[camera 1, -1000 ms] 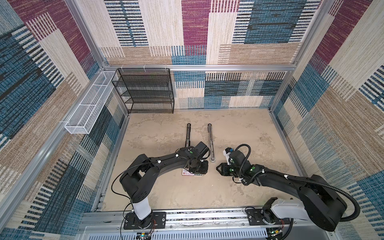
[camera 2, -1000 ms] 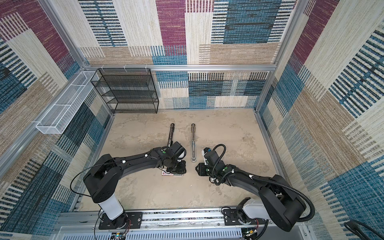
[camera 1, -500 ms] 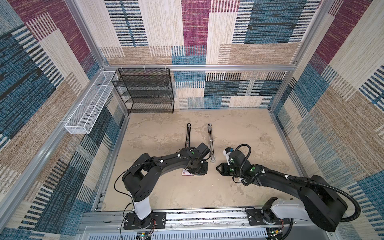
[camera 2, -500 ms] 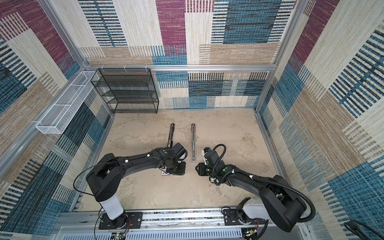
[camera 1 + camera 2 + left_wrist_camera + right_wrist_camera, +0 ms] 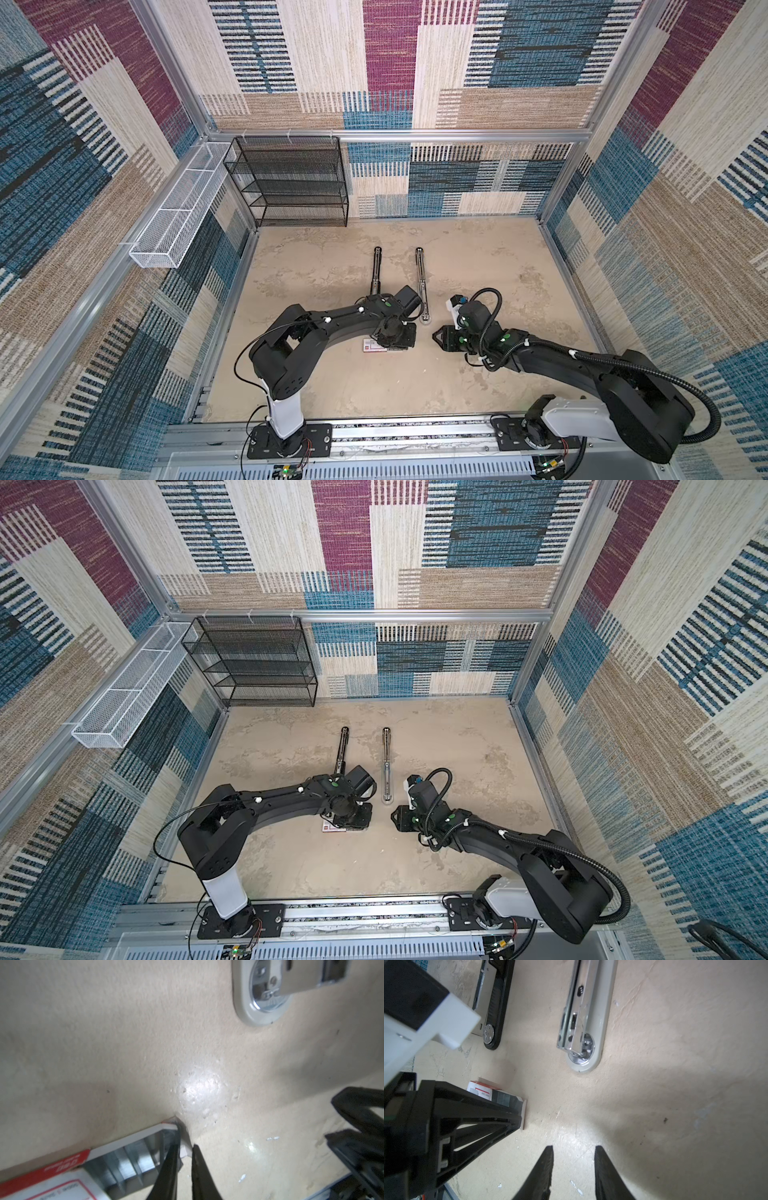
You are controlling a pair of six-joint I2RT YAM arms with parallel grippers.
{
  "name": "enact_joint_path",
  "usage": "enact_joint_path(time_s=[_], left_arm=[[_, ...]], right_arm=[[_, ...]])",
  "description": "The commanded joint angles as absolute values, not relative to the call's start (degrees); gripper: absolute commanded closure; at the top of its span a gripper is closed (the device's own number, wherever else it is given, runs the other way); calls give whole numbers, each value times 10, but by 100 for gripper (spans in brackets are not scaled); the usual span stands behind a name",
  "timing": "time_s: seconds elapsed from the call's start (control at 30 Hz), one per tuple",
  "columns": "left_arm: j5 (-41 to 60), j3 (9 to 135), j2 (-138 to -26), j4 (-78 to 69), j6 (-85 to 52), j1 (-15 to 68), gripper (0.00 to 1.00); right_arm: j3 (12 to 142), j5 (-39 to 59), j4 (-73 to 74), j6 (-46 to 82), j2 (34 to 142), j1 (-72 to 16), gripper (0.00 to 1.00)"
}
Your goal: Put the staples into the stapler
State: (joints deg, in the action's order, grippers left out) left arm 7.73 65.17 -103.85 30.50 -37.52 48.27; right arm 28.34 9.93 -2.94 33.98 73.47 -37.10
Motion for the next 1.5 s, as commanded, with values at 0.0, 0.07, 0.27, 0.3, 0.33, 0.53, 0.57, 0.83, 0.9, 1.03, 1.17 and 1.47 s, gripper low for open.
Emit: enact_joint_path(time_s=[0.0, 0.07, 0.27, 0.3, 0.33, 0.53, 0.57, 0.83, 0.9, 1.03, 1.17, 1.47], left_arm=[[62, 653, -1035, 324, -368, 483, 83], [61, 650, -1031, 323, -367, 483, 82], [55, 645, -1017, 325, -367, 482, 82], [54, 645, -1015, 327, -366, 481, 81], [53, 645, -1013, 326, -365, 482, 81], [60, 645, -1026, 325, -361, 481, 84], [61, 646, -1028, 324, -361, 481, 84], [68, 653, -1041, 323, -360, 481, 84], [68, 656, -1044, 323, -360, 480, 83], [67, 660, -1048, 325, -359, 481, 82], [67, 661, -1053, 327, -358, 480, 81], [54, 672, -1064, 347, -352, 480, 90]], right_arm=[[287, 100, -19, 338, 734, -371, 63], [287, 100, -19, 338, 736, -371, 63], [290, 102, -18, 338, 739, -370, 63], [290, 104, -18, 337, 739, -371, 63], [290, 103, -18, 337, 739, -371, 63], [291, 104, -18, 338, 739, -371, 63], [290, 105, -18, 338, 739, -370, 63], [286, 103, -19, 339, 734, -371, 63], [285, 102, -18, 339, 734, -371, 63], [283, 104, -16, 340, 735, -371, 63], [280, 104, -15, 341, 732, -371, 63], [279, 105, -13, 343, 731, -371, 63]])
